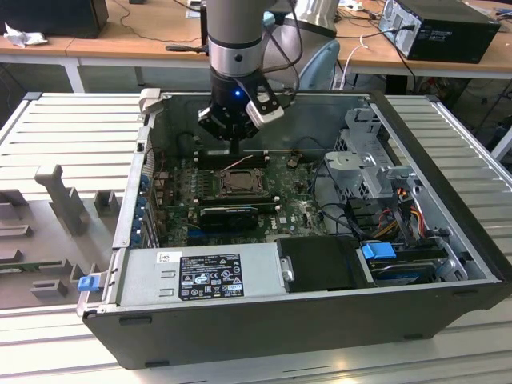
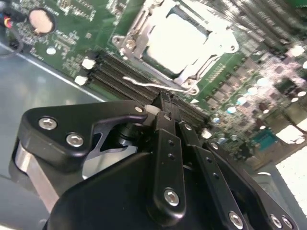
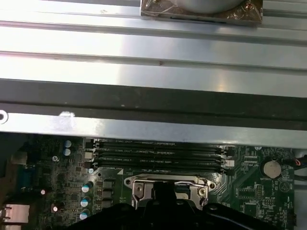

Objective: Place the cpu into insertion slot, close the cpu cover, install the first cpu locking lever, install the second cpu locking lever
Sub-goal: 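Install the first cpu locking lever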

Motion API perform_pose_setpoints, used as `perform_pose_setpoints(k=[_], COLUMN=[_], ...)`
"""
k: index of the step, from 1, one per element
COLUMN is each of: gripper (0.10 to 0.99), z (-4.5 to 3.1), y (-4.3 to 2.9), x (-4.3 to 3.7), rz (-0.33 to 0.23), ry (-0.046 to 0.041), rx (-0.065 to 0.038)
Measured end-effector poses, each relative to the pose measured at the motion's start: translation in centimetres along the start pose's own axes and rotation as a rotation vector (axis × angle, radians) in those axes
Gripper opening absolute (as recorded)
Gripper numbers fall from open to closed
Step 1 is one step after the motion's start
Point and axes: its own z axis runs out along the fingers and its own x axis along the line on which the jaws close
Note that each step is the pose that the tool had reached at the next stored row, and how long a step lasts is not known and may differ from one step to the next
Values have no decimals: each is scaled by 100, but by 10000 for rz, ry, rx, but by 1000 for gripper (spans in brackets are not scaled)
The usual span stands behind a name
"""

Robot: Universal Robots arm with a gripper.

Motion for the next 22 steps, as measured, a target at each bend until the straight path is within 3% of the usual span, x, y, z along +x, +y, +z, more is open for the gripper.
perform_pose_setpoints(k=[3,4,13,22], gripper=[106,106,106,106], z=[22,39,213,302], y=[-3,-5,-26,-37], x=[-26,-35,-137,-221], rz=[41,48,-80,-187], ry=[-20,-24,-9,6], rx=[-324,-364,-368,-346])
